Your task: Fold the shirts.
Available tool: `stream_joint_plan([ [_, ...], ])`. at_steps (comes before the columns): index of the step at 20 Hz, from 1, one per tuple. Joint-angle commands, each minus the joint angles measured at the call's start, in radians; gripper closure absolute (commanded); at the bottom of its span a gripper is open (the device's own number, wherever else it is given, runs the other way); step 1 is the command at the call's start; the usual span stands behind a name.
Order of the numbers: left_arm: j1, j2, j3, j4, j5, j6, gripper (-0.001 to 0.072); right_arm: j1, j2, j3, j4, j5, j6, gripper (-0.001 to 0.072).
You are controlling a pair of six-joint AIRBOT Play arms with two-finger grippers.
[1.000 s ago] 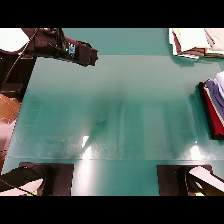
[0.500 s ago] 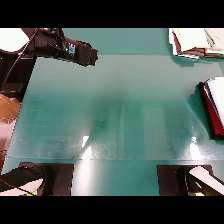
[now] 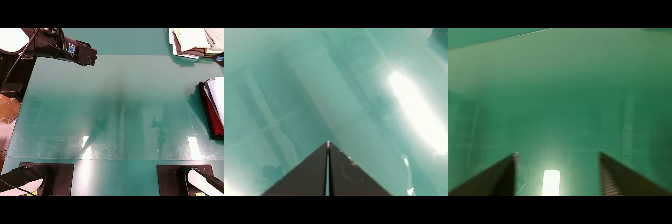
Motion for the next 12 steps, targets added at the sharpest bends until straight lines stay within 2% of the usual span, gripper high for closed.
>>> stream_joint_plan([
  [1,0.000,0.000,0.000,0.003,0.001,-0.001,0.0684,0.188,-0.001,-0.019,0.011,-0.050,0.000,0.0413],
  [2,0.000,0.000,0.000,0.003,0.001,-0.001,0.0684,0.217,-0.001,-0.022,0.011,-0.047,0.000,0.0632],
  [3,0.000,0.000,0.000,0.003,0.001,-0.001,0.0684,0.236,-0.003,-0.021,0.011,-0.048,0.000,0.0695],
  [12,0.000,0.000,0.000,0.003,0.001,-0.001,0.0684,0.262,-0.003,-0.021,0.011,-0.045,0.000,0.0695],
])
